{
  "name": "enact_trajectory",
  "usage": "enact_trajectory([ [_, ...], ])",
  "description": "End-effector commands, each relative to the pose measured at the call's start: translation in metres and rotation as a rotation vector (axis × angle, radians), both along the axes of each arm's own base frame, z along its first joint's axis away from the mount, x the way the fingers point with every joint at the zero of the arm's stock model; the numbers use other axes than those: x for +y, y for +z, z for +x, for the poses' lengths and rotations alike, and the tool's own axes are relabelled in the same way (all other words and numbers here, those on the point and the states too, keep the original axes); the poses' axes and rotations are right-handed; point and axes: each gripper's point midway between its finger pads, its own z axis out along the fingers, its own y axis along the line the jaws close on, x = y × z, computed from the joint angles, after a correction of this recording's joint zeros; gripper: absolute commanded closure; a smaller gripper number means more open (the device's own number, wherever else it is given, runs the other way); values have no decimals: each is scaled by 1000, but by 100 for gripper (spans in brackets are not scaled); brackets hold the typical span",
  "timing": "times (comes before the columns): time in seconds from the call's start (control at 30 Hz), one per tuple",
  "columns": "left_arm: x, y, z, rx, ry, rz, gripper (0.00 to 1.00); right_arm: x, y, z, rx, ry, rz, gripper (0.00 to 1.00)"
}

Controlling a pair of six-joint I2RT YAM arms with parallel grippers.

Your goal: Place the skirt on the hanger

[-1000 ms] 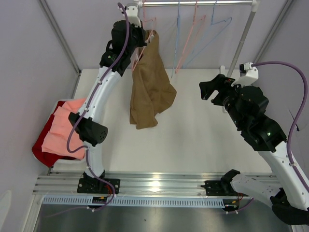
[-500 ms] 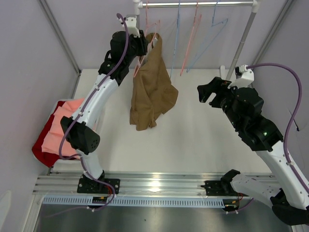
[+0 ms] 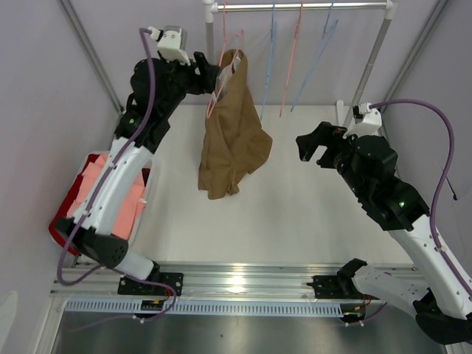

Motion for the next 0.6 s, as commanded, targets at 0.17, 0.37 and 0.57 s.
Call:
enact_trajectory([
  [0.17,10,-13,-102,66,-125,-94,26,2,-31,-11,91,53,-56,1],
  [0.37,20,-88,-170,189,-129,-81,27,-6,-53,-14,136,22,-89,1],
  [0.57,20,-165,-213,350,-193,-66,29,-6,-81,-13,189,21,-127,0],
])
